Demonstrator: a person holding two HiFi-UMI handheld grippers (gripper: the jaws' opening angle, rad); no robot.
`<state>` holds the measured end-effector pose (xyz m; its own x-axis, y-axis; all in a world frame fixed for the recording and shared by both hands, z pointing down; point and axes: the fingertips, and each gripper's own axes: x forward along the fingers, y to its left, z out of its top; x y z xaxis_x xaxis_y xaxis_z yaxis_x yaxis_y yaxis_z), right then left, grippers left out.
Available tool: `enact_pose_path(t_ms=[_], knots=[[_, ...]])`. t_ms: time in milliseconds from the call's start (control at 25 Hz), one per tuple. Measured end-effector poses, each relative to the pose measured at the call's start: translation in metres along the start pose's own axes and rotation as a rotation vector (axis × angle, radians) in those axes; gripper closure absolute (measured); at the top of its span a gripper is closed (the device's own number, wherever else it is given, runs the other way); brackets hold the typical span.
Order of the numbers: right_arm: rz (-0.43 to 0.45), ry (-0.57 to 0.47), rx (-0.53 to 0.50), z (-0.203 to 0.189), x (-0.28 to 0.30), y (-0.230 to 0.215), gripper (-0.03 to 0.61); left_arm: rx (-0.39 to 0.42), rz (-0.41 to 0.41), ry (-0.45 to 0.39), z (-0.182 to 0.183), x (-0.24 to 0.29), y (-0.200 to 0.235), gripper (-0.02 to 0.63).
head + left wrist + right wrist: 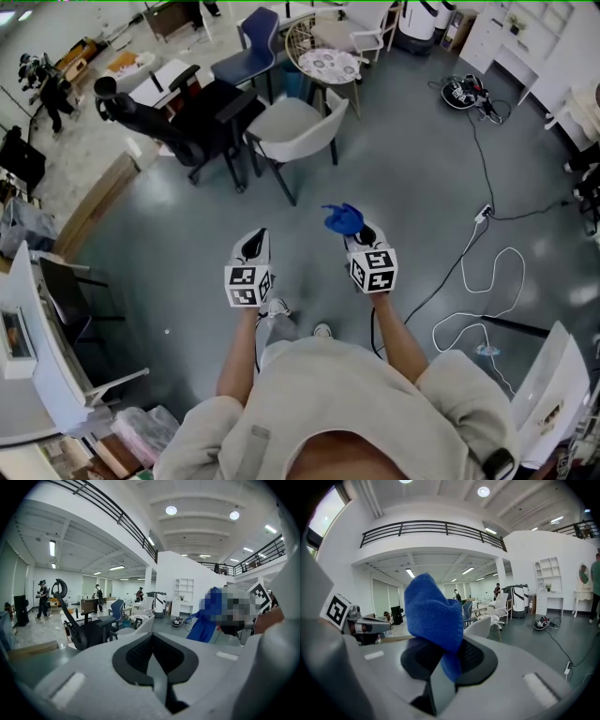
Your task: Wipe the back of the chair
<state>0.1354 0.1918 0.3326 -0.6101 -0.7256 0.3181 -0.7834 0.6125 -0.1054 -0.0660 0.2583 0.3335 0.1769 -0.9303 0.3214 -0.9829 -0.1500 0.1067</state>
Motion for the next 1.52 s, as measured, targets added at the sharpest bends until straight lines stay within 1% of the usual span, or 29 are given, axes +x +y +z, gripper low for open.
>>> enact_pose_path(t_ms=[160, 400, 880, 1080, 1280, 1520], knots=[[-0.018, 0.008, 0.001, 0.002, 0.021, -0.011, 0.499, -0.005, -0.018, 0.013, -0.001, 0.024, 0.011, 0.609], [-0.062, 0.019, -0.004, 0.009, 0.076, -0.024, 0.500, -0.001, -0.072, 0.007, 0.009, 0.081, 0.046, 0.611], [-0.133, 0.001, -0.037, 0.076, 0.209, -0.031, 0.500, 0.018, -0.141, -0.016, 0.076, 0.187, 0.154, 0.609], [-0.178, -0.006, -0.043, 0.095, 0.251, -0.040, 0.500, 0.039, -0.177, -0.016, 0.089, 0.228, 0.189, 0.609], [-0.213, -0.005, -0.045, 0.101, 0.277, -0.054, 0.499, 0.054, -0.214, -0.008, 0.091, 0.260, 0.203, 0.609], [-0.216, 0.013, -0.049, 0.101, 0.295, -0.063, 0.499, 0.056, -0.234, 0.017, 0.087, 0.282, 0.208, 0.609]])
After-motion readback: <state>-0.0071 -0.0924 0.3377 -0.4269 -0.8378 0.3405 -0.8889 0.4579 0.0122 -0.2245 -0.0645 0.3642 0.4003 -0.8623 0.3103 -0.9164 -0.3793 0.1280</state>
